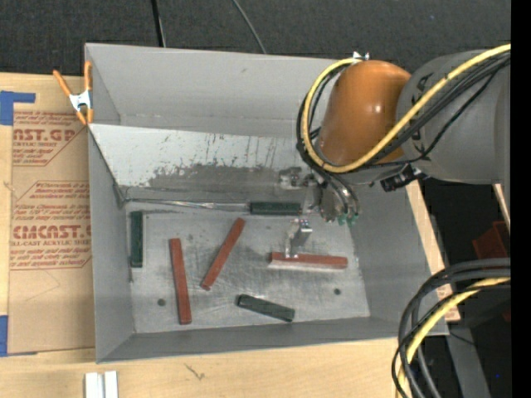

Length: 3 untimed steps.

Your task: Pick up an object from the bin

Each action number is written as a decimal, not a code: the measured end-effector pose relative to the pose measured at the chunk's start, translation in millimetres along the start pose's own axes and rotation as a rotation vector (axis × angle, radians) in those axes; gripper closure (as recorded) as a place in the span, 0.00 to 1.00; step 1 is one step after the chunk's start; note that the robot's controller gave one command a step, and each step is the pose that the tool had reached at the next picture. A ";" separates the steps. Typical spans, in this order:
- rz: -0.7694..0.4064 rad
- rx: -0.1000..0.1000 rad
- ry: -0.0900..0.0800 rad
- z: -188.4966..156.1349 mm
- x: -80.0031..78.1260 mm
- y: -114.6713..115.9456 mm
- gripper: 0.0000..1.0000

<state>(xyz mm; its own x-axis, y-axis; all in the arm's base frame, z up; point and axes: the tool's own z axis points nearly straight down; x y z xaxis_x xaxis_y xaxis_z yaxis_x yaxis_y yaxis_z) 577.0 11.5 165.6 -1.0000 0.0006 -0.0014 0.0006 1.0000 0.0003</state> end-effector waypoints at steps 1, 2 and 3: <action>0.049 -0.001 0.009 93.6 54.2 -58.5 1.00; 0.049 -0.001 0.008 93.6 54.1 -58.5 1.00; 0.083 0.000 -0.001 -61.6 49.8 -66.3 1.00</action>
Offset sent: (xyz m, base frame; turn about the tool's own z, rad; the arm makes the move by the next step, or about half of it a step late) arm 0.0000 0.0000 0.0000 0.0000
